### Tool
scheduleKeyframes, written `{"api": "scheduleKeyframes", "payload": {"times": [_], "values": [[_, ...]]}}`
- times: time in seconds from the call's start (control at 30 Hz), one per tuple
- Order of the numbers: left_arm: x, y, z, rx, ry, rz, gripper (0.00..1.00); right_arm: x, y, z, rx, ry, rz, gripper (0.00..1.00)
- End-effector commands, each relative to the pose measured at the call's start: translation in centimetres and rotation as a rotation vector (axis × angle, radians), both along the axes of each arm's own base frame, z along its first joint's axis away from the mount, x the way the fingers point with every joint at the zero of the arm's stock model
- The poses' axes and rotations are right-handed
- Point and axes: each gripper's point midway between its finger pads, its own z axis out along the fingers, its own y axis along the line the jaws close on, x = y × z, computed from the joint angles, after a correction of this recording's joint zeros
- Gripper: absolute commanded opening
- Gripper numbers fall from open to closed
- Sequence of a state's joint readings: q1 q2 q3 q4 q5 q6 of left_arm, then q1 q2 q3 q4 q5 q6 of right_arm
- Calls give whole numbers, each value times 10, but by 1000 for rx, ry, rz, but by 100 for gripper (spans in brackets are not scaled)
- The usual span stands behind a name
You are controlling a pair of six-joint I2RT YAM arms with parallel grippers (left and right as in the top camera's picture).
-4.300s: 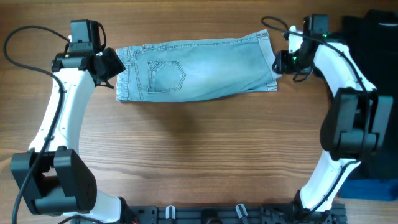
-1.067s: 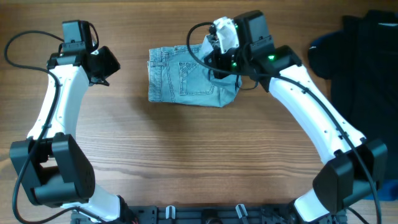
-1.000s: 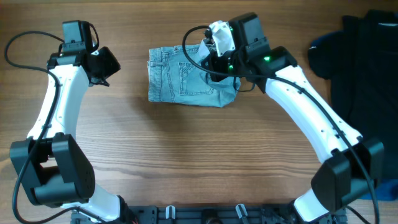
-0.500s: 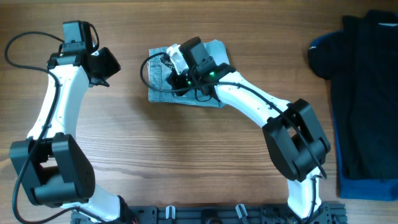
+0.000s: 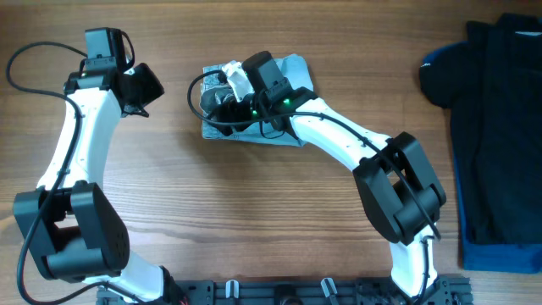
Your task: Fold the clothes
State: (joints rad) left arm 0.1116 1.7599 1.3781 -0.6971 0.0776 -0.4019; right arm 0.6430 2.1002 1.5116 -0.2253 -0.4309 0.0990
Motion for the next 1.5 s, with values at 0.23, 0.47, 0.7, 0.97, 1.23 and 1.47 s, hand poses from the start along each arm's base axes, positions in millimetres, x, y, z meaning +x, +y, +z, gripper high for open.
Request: {"api": "scheduleKeyframes", "payload": {"times": [0.23,0.47,0.7,0.97,1.23,1.47], "values": [[26,-84,51,-161,-266,-499,30,34,-120,154,-18,-155,-273,100],[14,-163,40,173,-250,-813,20,39,-274,115,-249,63,-601,100],[22,-171,40,382,-273,-891,38,43,-298,114,-252,74,-653,99],[17,-169,-2,427,-164,-1017,38,43,-298,114,-252,74,-653,100],[39,-165,2,449,-237,-978,36,43,-298,114,-252,74,-653,100],[53,-137,-33,439,-177,-929,30,43,-298,114,-252,74,-653,100]]}}
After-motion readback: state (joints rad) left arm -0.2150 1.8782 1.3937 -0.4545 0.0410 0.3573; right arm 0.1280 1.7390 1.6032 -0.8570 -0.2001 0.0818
